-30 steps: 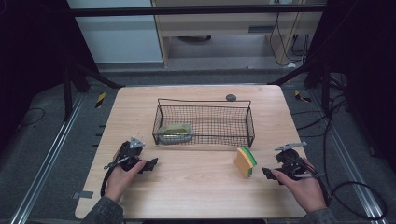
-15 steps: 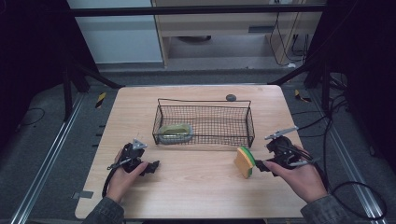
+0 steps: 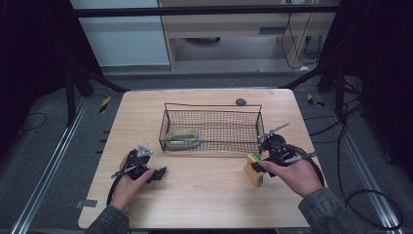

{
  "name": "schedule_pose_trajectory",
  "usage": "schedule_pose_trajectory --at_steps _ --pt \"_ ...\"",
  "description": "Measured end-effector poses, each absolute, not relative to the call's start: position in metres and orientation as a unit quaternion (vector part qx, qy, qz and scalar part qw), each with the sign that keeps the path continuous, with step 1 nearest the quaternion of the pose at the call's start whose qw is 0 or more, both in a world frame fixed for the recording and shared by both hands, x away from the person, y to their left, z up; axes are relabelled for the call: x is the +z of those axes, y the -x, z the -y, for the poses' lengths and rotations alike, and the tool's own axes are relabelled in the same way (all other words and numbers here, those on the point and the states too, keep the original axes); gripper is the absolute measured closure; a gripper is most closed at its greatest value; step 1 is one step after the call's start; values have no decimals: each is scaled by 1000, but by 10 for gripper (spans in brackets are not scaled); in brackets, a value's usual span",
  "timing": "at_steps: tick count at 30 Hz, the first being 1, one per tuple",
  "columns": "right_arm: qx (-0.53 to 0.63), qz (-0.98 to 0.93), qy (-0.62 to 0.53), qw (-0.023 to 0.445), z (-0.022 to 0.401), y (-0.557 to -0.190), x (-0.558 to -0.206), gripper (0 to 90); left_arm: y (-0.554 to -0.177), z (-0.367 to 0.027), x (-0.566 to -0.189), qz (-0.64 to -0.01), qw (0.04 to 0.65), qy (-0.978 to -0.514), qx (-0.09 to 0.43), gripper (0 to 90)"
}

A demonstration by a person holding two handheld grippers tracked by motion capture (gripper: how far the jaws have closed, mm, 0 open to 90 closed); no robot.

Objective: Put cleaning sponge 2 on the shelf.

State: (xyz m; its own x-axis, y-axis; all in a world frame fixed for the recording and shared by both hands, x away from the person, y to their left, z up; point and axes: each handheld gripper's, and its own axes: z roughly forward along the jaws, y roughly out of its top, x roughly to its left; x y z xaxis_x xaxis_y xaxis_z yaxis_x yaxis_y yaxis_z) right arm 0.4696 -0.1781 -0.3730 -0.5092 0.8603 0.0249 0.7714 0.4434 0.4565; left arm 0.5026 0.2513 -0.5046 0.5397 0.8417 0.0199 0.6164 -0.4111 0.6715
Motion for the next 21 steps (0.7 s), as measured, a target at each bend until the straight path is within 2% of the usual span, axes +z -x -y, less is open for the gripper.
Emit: schedule_pose_trajectory --at_steps 15,18,21 --pt "165 -853 -489 73 161 -497 -409 306 -503 -252 -505 -440 315 -821 182 0" --pt "156 -853 -494 64 160 -498 -415 342 -503 -252 -505 -440 315 -821 182 0" --pt "151 -857 -489 57 160 -498 -419 456 -504 -252 -505 -439 316 -821 182 0"
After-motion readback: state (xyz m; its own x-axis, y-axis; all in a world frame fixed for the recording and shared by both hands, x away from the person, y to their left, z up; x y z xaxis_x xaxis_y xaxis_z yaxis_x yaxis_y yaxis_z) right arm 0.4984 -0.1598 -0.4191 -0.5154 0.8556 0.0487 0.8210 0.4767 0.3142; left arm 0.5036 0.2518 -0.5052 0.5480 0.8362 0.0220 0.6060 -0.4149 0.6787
